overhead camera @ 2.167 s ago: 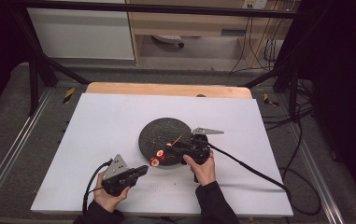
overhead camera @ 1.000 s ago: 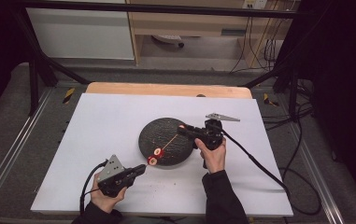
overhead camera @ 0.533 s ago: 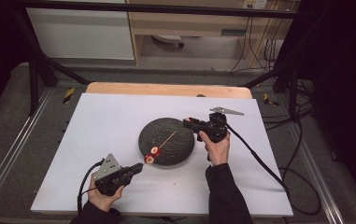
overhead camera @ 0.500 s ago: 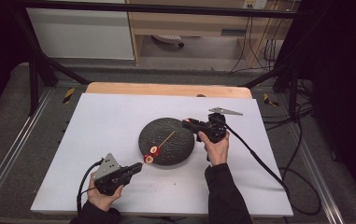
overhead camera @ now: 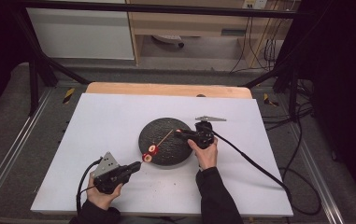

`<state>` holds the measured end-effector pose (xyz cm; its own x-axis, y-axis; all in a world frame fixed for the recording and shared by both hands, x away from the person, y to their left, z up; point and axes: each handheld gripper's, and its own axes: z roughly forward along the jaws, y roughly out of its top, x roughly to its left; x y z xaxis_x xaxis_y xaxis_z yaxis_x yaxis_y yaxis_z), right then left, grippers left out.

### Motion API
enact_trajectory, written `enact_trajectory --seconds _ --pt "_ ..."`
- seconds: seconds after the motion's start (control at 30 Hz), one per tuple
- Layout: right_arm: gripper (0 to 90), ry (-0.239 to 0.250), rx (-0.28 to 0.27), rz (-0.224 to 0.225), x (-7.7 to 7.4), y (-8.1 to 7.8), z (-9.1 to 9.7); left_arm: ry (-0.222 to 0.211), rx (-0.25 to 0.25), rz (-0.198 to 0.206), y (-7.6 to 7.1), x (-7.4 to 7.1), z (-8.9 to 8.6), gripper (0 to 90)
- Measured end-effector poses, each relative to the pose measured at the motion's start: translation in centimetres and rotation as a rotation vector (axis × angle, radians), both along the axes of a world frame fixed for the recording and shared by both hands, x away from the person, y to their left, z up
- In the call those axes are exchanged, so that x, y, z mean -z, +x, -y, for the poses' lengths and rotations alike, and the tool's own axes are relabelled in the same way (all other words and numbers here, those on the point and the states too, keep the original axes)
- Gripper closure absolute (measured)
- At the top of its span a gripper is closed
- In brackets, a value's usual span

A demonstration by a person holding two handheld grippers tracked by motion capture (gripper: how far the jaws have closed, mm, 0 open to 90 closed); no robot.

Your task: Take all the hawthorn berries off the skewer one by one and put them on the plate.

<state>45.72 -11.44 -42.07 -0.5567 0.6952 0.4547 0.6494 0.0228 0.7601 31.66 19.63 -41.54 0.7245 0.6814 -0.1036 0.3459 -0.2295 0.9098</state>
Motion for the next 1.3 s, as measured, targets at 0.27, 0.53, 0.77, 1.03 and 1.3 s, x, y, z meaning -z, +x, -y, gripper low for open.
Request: enact_trajectory --seconds 0.27,0.53,0.77,1.03,1.3 --pt "61.8 -0.064 -0.017 -0.035 2.6 -0.1 -1.2 0.004 0.001 -0.009 0.1 0.1 0.0 88.1" --pt "61.4 -0.101 -0.021 -0.039 3.4 -0.2 -1.5 0.008 0.005 -0.012 0.1 0.2 0.2 88.1" --pt "49.9 -0.099 -0.022 -0.014 2.6 -0.6 -1.3 0.010 0.004 -0.016 0.1 0.3 0.2 88.1" --pt "24.7 -0.069 -0.020 0.041 0.1 -1.6 -0.5 0.013 0.003 -0.017 0.2 0.3 0.2 88.1" --pt "9.7 -0.078 -0.056 0.062 -1.4 -3.0 0.1 0.011 0.004 -0.018 0.2 0.3 0.2 88.1"
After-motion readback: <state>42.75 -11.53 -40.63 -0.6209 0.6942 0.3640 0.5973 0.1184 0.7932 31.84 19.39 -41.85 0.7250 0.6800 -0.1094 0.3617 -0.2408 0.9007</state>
